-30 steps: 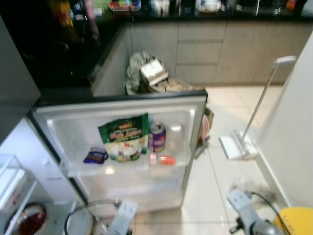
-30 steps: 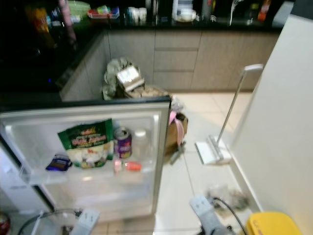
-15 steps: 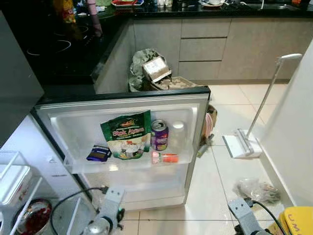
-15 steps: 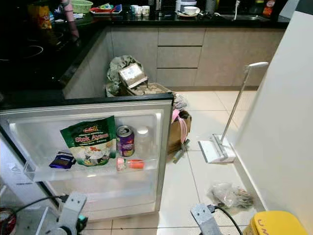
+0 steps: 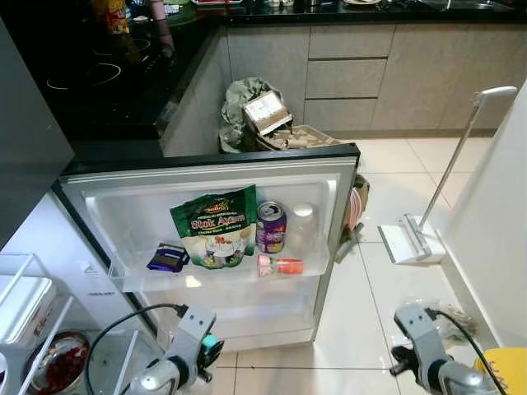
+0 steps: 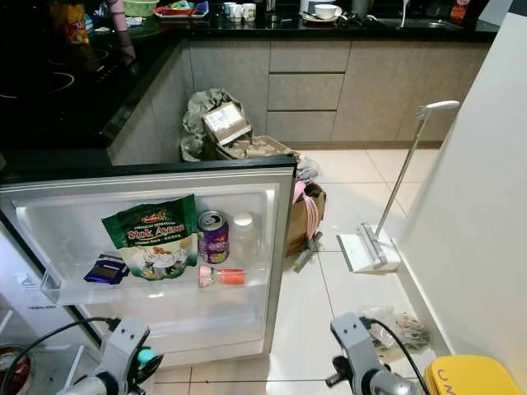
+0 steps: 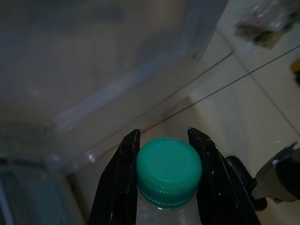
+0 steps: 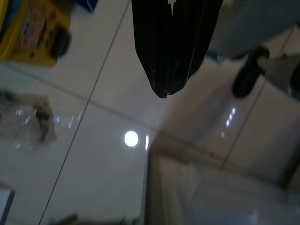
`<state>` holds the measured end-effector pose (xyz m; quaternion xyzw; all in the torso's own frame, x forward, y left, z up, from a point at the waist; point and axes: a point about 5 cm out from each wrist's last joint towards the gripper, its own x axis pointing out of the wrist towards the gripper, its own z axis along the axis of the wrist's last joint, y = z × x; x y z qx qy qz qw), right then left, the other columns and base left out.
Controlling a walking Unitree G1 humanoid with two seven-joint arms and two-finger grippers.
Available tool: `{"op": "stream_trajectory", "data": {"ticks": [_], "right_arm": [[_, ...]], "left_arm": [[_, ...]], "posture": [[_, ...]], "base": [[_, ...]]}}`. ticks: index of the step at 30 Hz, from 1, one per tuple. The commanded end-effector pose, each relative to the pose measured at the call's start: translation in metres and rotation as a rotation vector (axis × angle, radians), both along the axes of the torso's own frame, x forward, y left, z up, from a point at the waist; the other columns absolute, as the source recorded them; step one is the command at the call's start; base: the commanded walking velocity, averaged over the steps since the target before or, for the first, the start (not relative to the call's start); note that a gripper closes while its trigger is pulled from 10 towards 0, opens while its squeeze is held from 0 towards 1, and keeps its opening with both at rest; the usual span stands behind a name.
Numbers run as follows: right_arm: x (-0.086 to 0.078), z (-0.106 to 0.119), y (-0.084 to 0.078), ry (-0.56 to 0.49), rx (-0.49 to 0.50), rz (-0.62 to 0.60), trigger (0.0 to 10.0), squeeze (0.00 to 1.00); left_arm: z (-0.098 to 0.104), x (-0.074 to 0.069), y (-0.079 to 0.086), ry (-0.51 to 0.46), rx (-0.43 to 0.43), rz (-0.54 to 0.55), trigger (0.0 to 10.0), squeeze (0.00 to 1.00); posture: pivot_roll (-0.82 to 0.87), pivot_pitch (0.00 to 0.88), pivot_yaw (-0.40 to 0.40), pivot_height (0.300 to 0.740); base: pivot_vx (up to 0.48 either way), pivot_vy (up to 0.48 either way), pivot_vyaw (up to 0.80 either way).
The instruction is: Restocking fridge
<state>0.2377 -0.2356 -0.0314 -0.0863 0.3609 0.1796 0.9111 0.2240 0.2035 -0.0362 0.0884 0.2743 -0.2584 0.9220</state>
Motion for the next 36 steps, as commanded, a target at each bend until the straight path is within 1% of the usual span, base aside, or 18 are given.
{"op": "stream_trajectory", "data": {"ticks": [1,4,5,7,8,10,11,14,20,27,36], "right_arm": [[0.014,0.014,-0.006,-0.06,0.025,0.012,10.0,0.0],[0.024,0.026,-0.006,-0.099,0.036,0.061,10.0,0.0],[0.024,0.026,-0.006,-0.099,0.036,0.061,10.0,0.0],[0.03,0.031,-0.003,-0.115,0.046,0.095,10.0,0.0],[0.03,0.031,-0.003,-0.115,0.046,0.095,10.0,0.0],[0.035,0.036,0.0,-0.128,0.05,0.121,10.0,0.0],[0.035,0.036,0.0,-0.128,0.05,0.121,10.0,0.0],[0.041,0.042,0.006,-0.149,0.069,0.161,10.0,0.0],[0.046,0.047,0.011,-0.164,0.091,0.193,10.0,0.0],[0.05,0.053,0.012,-0.184,0.115,0.222,10.0,0.0],[0.05,0.058,0.014,-0.195,0.145,0.262,10.0,0.0]], "left_arm": [[0.013,0.012,-0.004,-0.062,-0.028,-0.092,10.0,0.0],[0.021,0.02,-0.015,-0.099,-0.067,-0.18,10.0,0.0],[0.021,0.02,-0.015,-0.099,-0.067,-0.18,10.0,0.0],[0.026,0.024,-0.02,-0.124,-0.094,-0.217,10.0,0.0],[0.026,0.024,-0.02,-0.124,-0.094,-0.217,10.0,0.0],[0.03,0.028,-0.026,-0.143,-0.12,-0.241,10.0,0.0],[0.03,0.028,-0.026,-0.143,-0.12,-0.241,10.0,0.0],[0.031,0.028,-0.033,-0.147,-0.14,-0.276,10.0,0.0],[0.031,0.027,-0.038,-0.149,-0.161,-0.301,10.0,0.0],[0.03,0.026,-0.041,-0.145,-0.168,-0.319,10.0,0.0],[0.031,0.026,-0.046,-0.153,-0.195,-0.332,10.0,0.0]], "posture": [[-0.05,0.0,-0.021,0.72],[-0.04,0.0,-0.032,0.705],[-0.04,0.0,-0.032,0.705],[-0.04,0.0,-0.036,0.695],[-0.04,0.0,-0.036,0.695],[-0.05,0.0,-0.035,0.685],[-0.05,0.0,-0.035,0.685],[-0.05,0.0,-0.03,0.67],[-0.05,0.0,-0.028,0.645],[-0.06,0.0,-0.021,0.62],[-0.06,0.0,-0.015,0.59]], "base": [[0.0,0.0,0.0],[0.0,0.0,0.0],[0.0,0.0,0.0],[0.0,0.0,0.0],[0.0,0.0,0.0],[0.0,0.0,0.0],[0.0,0.0,0.0],[0.0,0.0,0.0],[0.0,0.0,0.0],[0.0,0.0,0.0],[0.0,0.0,0.0]]}}
